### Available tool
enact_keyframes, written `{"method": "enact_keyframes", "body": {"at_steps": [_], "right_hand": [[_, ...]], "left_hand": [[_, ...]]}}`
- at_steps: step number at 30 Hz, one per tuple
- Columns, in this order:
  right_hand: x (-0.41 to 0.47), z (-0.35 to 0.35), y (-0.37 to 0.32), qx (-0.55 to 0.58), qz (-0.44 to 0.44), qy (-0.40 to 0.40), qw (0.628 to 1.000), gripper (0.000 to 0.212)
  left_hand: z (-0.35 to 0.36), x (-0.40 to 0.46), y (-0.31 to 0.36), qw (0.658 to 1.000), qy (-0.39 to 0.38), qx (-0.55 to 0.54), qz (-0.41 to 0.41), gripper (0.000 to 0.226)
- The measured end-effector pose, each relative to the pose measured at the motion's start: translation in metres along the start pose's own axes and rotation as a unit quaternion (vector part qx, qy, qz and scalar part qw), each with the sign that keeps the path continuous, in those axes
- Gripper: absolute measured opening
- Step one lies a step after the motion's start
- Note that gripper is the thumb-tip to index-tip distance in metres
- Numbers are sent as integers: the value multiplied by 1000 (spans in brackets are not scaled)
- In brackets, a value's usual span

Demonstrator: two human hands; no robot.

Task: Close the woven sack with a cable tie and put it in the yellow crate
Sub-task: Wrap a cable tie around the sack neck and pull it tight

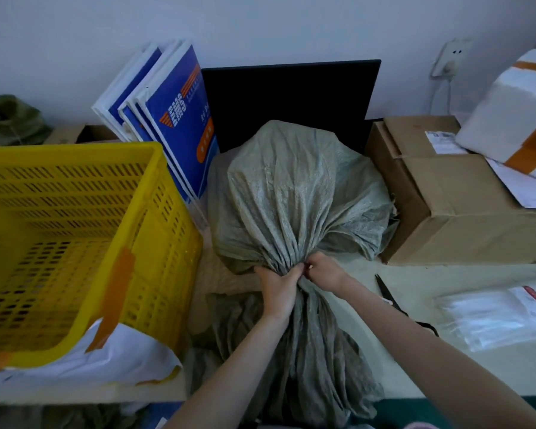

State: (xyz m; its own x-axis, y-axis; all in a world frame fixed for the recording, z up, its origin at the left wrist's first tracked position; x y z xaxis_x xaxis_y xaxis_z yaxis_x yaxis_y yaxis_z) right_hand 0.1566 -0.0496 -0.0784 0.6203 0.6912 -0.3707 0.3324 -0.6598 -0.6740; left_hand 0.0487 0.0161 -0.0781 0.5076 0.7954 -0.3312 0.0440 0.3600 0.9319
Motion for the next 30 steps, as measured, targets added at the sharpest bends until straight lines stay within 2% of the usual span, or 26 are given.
{"method": "enact_keyframes", "body": {"at_steps": [4, 7, 10, 11, 12, 14, 15, 17, 19, 21, 25, 28, 30], "right_hand": [[2, 7, 3, 56, 13, -8, 998, 26], [4, 9, 11, 68, 25, -2, 997, 22], [8, 9, 18, 67, 37, 18, 997, 16], [9, 10, 19, 64, 40, 19, 997, 14], [11, 11, 20, 58, 40, 19, 997, 14], [13, 12, 21, 51, 46, 21, 997, 14], [14, 11, 19, 48, 48, 23, 997, 14], [13, 10, 12, 38, 44, 22, 998, 15], [11, 5, 3, -1, 36, 20, 999, 17], [10, -2, -1, -54, 30, 8, 998, 24], [11, -27, 4, -128, 13, 7, 992, 13], [11, -48, 4, -186, 10, 17, 982, 22], [9, -61, 3, -242, 18, 18, 970, 26]], "left_hand": [[-16, -10, -4, 995, 99, -18, -23, 80], [-25, -15, -17, 980, 140, -85, -109, 93], [-16, -15, -26, 951, 74, -229, -193, 124], [-13, -13, -26, 935, 38, -282, -213, 124], [-11, -10, -24, 916, 20, -330, -227, 113], [-16, -3, -22, 896, 41, -367, -248, 79], [-20, 0, -20, 897, 55, -359, -252, 63], [-30, 8, -12, 924, 84, -291, -233, 36], [-38, 15, -5, 946, 108, -238, -193, 33], [-49, 22, 0, 953, 130, -214, -170, 37], [-76, 43, 8, 964, 178, -164, -106, 29], [-95, 58, 19, 967, 204, -144, -53, 17], [-101, 68, 31, 972, 196, -128, -11, 20]]}}
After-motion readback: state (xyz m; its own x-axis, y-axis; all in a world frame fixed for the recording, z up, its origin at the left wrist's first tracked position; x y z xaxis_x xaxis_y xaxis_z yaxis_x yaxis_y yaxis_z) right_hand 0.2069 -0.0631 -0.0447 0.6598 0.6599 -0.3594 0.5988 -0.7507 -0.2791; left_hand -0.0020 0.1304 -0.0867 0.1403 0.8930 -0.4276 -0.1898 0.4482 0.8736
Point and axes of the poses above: each hand's wrist, its own x-axis towards the middle knuckle, its own z-axis out of the palm, y = z × x, the point moved 8 cm from there along x, towards the middle knuckle, and after that the axes turned 8 degrees about -x, right-handed, at the moved point
